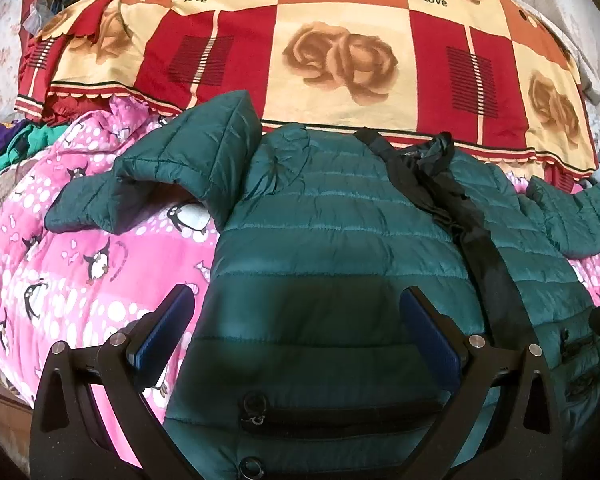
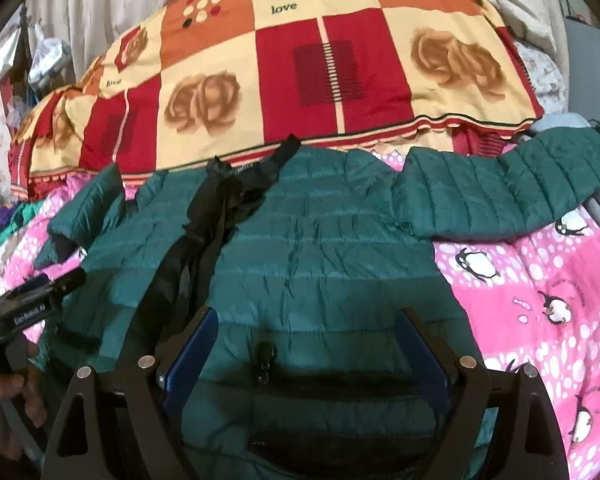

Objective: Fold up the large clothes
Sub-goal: 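Lower the left tool toward the jacket sleeve nearest it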

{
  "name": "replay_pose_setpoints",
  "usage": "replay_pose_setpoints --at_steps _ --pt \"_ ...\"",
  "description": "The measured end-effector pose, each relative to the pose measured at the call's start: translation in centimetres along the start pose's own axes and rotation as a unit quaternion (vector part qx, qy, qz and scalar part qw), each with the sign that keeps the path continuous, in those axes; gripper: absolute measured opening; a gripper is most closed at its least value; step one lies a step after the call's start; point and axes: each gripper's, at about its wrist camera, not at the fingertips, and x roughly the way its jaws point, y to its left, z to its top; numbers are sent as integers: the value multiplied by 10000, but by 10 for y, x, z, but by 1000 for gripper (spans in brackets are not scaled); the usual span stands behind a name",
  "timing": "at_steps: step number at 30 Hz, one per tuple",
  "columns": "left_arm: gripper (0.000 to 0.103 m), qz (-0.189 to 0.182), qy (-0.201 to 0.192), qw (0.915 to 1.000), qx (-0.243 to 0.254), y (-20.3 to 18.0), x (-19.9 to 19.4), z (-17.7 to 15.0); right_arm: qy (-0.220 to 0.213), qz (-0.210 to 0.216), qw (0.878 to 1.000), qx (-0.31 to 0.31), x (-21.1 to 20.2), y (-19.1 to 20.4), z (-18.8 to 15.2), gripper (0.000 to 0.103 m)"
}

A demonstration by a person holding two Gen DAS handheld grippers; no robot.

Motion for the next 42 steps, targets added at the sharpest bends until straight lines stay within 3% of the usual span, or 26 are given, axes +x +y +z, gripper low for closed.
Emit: replay_pose_setpoints --at_steps 7,37,42 --pt "103 15 40 10000 17 0 2 0 63 -183 9993 -334 -1 10 -1 88" --pt "103 50 74 9999 95 -4 5 -5 92 -542 9976 -425 2 9 -2 88" --pt "103 73 99 9998 130 -5 6 -6 -32 -930 9946 -465 -2 8 -2 88"
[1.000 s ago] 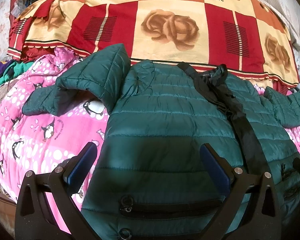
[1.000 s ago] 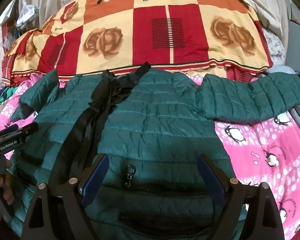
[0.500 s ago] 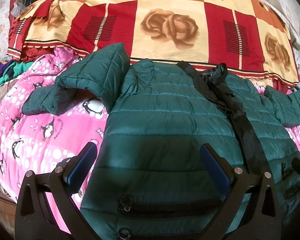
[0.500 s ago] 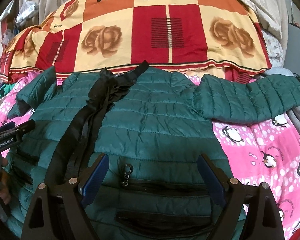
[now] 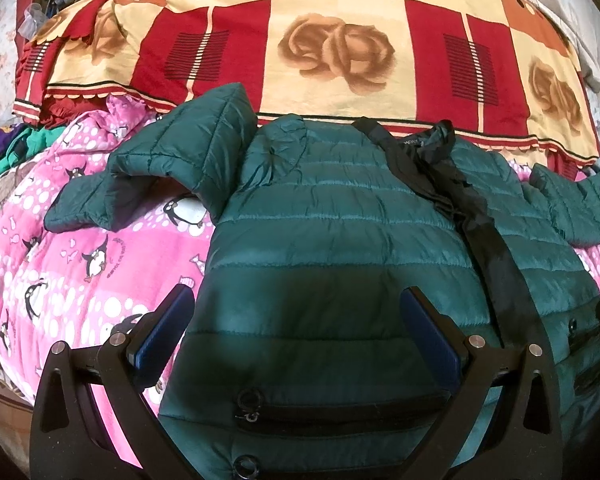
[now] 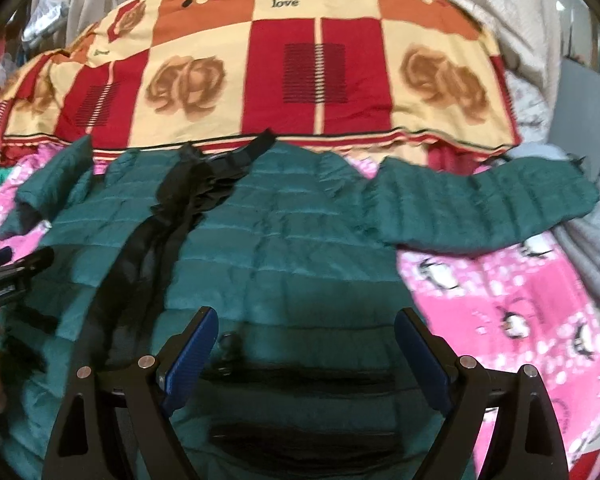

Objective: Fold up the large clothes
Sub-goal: 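Lower the left tool toward the jacket sleeve nearest it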

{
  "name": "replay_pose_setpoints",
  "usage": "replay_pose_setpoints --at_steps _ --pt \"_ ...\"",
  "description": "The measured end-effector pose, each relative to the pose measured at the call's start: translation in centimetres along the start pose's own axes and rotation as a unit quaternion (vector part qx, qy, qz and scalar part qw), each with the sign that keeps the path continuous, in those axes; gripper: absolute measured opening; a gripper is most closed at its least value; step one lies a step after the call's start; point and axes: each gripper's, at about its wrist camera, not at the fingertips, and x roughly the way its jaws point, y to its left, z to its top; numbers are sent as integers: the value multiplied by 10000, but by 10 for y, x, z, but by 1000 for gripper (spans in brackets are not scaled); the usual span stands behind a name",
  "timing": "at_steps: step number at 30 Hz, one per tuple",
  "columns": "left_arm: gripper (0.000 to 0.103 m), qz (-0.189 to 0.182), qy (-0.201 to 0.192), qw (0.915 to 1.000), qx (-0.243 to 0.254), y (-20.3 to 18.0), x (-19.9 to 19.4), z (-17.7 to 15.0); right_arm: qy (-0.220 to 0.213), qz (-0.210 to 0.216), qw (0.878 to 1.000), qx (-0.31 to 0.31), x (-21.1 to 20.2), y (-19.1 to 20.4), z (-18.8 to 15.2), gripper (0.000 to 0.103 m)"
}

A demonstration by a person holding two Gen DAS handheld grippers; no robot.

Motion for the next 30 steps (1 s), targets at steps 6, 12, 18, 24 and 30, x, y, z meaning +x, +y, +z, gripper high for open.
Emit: replay_pose_setpoints --at_steps 6,12,18,24,30 --pt "103 -13 17 10000 -34 1 1 0 -56 -395 9992 -18 -1 -4 0 88" --pt "103 -16 16 10000 -37 2 1 0 -34 -448 9990 -15 -2 -5 0 88" --pt "103 -24 20 10000 -41 2 1 0 5 -411 9992 -7 0 -4 0 88" --pt "103 -71 18 10000 -50 1 0 1 29 -329 9995 27 0 -3 0 88" --pt "103 -183 -47 9996 -217 5 -3 1 72 458 9986 249 -1 -3 0 88"
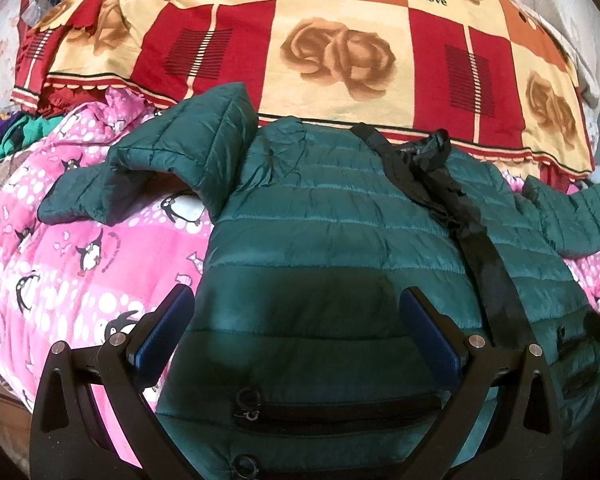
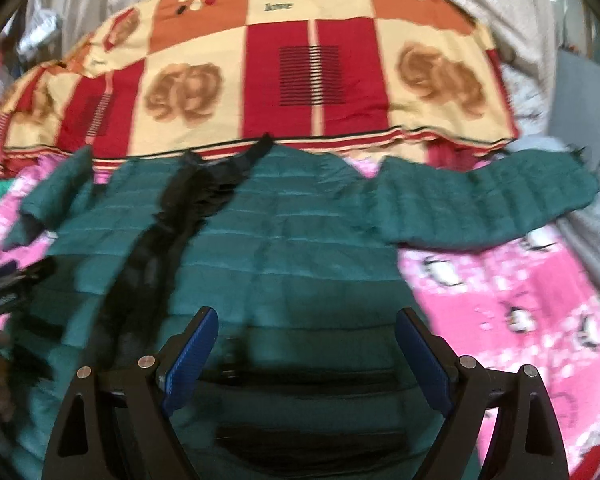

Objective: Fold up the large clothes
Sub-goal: 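Lower the left tool toward the jacket sleeve nearest it, then close the left tool on the sleeve cuff and lift it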

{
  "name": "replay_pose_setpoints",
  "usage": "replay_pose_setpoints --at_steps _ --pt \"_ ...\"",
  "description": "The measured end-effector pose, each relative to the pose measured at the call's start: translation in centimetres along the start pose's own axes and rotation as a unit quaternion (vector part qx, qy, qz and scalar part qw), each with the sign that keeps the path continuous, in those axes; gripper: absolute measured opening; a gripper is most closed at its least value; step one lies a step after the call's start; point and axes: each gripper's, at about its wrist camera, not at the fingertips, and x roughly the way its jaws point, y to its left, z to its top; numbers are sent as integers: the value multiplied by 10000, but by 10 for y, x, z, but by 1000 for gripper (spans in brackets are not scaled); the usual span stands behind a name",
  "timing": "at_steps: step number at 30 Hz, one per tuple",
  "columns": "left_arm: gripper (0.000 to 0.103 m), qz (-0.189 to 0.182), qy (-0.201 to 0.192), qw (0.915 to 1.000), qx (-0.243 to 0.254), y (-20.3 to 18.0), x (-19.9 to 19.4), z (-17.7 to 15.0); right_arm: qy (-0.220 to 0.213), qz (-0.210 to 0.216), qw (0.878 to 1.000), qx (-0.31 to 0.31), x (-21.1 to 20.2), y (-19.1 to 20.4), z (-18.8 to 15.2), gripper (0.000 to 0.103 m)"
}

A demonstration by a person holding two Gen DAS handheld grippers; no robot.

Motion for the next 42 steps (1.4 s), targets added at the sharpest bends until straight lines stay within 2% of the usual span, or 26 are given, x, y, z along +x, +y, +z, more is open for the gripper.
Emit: replay_pose_setpoints --at_steps 3,4,6,8,11,16,21,29,32,33,36,38,40,42 --pt "103 29 -56 10000 18 -1 -2 0 219 986 9946 236 5 4 -3 88" --pt "103 42 -83 10000 33 -1 -3 0 280 1193 9921 279 6 5 -4 88" --pt "103 60 -139 9999 78 -2 -6 -1 388 1281 9907 235 9 10 -7 88" --pt "103 57 -153 9998 98 -3 -6 -1 591 1211 9908 161 16 15 -11 88" --pt "103 45 -155 9998 87 -2 -6 -1 1120 916 9895 42 36 16 -21 89" --pt "103 21 -171 9998 54 -1 -7 -1 1134 721 9905 -276 40 25 -27 90" --pt "103 17 -171 9998 44 0 -8 -1 1233 453 9892 -646 42 34 -36 97" --pt "103 2 -160 9999 -33 1 -8 0 1159 444 9902 -644 42 33 -31 98" --pt "103 -277 -144 9992 -266 11 -8 5 918 574 9931 -454 34 28 -23 96" --pt "103 -465 -120 9978 -448 20 -8 10 827 571 9942 -384 30 25 -21 96" --pt "103 -718 -81 9941 -814 45 -8 28 673 593 9958 -200 25 20 -17 96" --pt "103 -947 -100 9896 -1077 66 -8 38 686 630 9955 -174 25 21 -16 96" --pt "103 -1277 -166 9813 -1430 94 -6 48 737 637 9950 -212 26 23 -17 96" --pt "102 -1393 -238 9761 -1653 121 -4 55 736 635 9949 -252 26 24 -17 96"
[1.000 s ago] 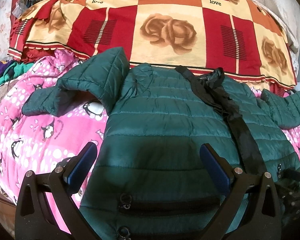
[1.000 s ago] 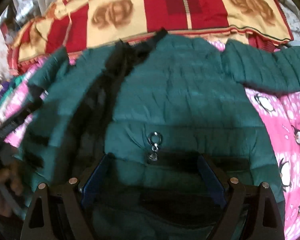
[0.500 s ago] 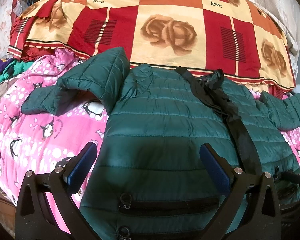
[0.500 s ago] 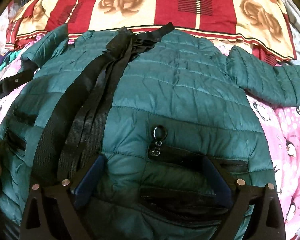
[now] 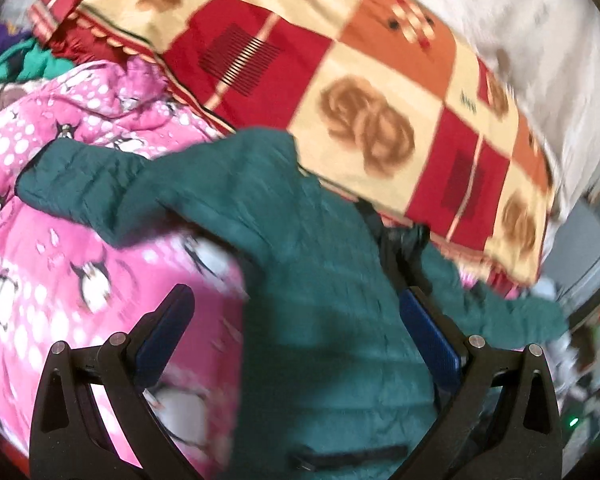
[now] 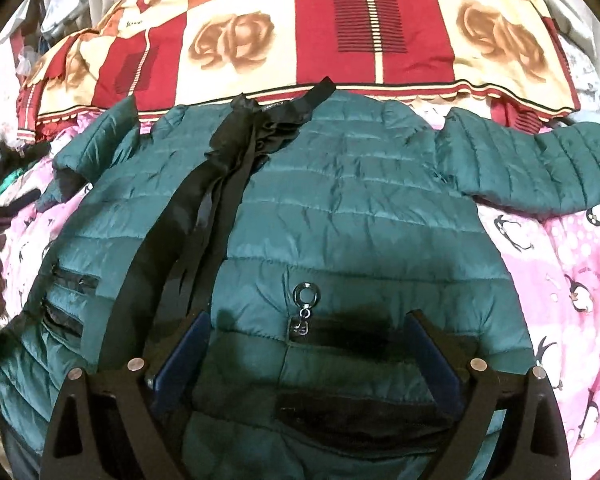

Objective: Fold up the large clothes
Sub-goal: 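Close the left tool on the sleeve cuff and lift it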

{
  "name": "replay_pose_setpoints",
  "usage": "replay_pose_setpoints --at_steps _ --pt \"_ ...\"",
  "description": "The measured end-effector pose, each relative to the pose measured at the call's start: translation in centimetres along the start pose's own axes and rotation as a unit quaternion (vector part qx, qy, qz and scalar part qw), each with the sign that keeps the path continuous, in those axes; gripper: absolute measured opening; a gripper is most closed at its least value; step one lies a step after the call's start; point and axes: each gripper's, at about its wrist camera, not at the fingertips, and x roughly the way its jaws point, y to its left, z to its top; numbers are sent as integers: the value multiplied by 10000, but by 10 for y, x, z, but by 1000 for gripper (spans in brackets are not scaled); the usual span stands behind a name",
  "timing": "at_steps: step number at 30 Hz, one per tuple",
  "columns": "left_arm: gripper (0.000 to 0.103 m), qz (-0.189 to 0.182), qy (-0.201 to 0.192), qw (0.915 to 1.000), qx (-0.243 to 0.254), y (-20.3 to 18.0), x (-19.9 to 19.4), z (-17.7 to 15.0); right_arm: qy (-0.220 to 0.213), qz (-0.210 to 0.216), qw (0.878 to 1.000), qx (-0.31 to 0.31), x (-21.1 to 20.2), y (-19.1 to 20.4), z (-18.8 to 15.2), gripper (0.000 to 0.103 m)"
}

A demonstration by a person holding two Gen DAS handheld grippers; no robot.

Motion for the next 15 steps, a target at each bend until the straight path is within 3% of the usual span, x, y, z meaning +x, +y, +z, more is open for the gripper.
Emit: replay_pose_setpoints --at_steps 3,8,11,12,14,15 --pt "102 66 -201 9993 -316 40 -5 22 -35 -14 10000 -19 -1 0 -1 96" --pt "102 399 -145 9916 -1219 129 4 49 -31 2 10000 30 -1 -3 -2 96" --pt "101 620 -151 9809 -1839 185 12 53 -27 -1 10000 37 -1 -2 -2 96" --pt "96 655 -115 9753 -2108 203 17 53 -8 -3 10000 26 0 -2 -2 96" --pt "93 436 -162 9640 -2617 232 26 52 24 3 10000 5 2 0 -2 96" --pt "93 373 -251 9635 -2638 236 26 55 56 13 10000 -21 4 1 -2 96"
